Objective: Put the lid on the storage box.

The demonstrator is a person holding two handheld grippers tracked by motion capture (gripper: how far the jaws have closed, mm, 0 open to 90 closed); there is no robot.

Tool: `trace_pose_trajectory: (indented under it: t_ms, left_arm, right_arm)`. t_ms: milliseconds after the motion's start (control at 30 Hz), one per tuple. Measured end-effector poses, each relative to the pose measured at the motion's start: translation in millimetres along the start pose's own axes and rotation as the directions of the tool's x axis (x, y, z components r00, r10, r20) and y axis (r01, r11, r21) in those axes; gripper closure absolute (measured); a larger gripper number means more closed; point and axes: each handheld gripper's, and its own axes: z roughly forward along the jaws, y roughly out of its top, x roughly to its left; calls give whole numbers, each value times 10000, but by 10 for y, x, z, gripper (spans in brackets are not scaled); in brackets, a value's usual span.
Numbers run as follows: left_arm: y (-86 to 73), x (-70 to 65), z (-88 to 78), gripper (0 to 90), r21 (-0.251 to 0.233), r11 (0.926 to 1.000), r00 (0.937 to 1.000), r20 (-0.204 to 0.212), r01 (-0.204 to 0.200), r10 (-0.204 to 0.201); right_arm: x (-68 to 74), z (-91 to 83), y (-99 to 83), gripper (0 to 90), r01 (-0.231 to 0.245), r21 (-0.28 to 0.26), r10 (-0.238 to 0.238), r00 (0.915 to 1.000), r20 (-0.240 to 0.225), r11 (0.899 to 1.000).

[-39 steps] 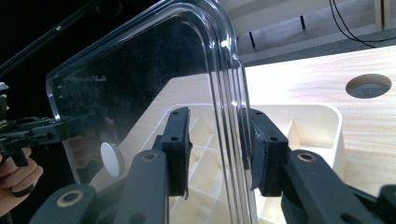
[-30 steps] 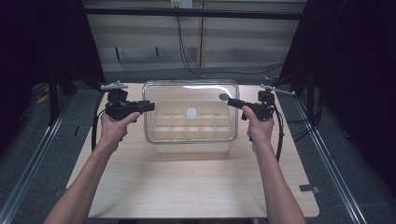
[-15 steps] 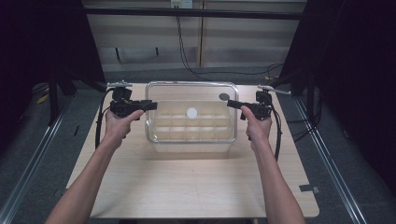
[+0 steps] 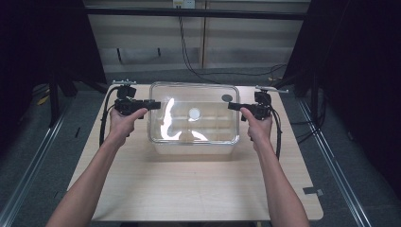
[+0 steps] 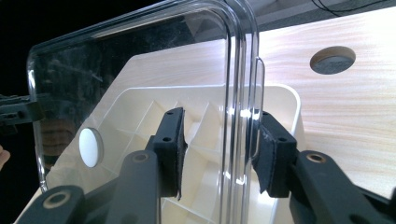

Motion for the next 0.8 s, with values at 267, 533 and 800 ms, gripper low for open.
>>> trace_pose_trajectory:
  t_ms: [267, 533, 800]
  left_arm:
    - [-55, 111, 83, 598, 151, 9994, 9994, -156, 320, -317]
    - [-117, 199, 172, 597, 336, 9981, 9971, -577, 507, -487]
    - [-193, 297, 228, 630, 365, 9940, 9932, -585, 1030, -1008]
  right_arm:
    - [-52, 98, -17, 582, -67, 70, 66, 10000, 74, 10000]
    - [-111, 178, -39, 570, -31, 279, 23, 9997, 262, 9996]
    - [-148, 270, -71, 553, -261, 497, 231, 9979, 611, 9984]
